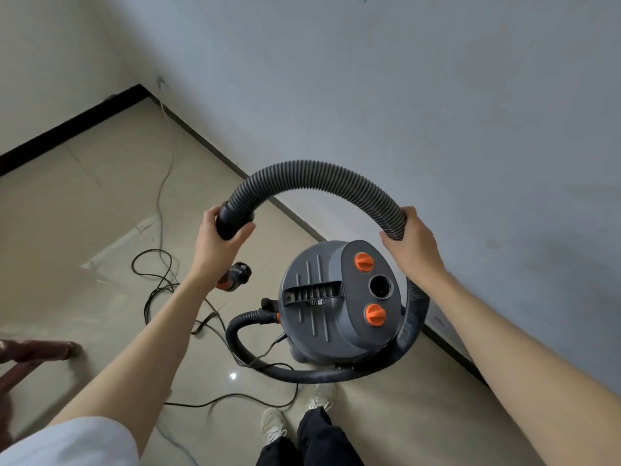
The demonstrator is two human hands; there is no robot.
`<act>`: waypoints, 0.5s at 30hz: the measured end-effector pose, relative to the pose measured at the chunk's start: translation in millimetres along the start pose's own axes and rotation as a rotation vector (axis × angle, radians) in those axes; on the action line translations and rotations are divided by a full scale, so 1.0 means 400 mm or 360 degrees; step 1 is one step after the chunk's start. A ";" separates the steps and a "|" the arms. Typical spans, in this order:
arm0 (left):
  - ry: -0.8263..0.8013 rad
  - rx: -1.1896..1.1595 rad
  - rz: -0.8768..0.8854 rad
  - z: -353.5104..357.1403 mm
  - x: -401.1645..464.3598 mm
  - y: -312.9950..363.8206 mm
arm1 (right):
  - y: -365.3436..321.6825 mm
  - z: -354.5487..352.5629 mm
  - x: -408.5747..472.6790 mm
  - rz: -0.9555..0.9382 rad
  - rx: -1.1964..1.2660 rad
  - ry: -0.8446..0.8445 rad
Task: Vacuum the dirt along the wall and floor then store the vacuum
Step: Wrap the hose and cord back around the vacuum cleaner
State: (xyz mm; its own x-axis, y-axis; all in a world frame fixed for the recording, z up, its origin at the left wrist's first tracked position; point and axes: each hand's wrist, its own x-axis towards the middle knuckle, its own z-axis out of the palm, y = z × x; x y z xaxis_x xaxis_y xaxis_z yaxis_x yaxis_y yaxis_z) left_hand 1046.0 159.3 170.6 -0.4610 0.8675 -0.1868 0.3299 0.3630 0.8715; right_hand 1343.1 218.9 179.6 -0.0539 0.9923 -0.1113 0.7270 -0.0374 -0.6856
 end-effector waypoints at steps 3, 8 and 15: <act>0.0083 -0.0046 -0.0129 0.010 -0.006 -0.029 | -0.025 0.013 0.058 -0.0165 -0.0199 -0.0071; 0.0263 -0.0098 -0.0298 0.021 0.003 -0.068 | -0.055 0.079 0.130 -0.0277 -0.0280 -0.0205; 0.0447 0.0102 -0.0246 -0.035 0.051 -0.074 | -0.049 0.162 0.158 -0.0242 -0.0141 -0.0240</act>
State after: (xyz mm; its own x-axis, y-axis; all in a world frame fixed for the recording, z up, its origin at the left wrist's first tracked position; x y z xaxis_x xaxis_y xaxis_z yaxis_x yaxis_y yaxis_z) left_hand 1015.4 161.4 147.5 -0.7159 0.6760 -0.1745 0.2854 0.5115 0.8105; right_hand 1281.1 274.6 139.6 -0.2643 0.9566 -0.1224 0.7597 0.1283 -0.6375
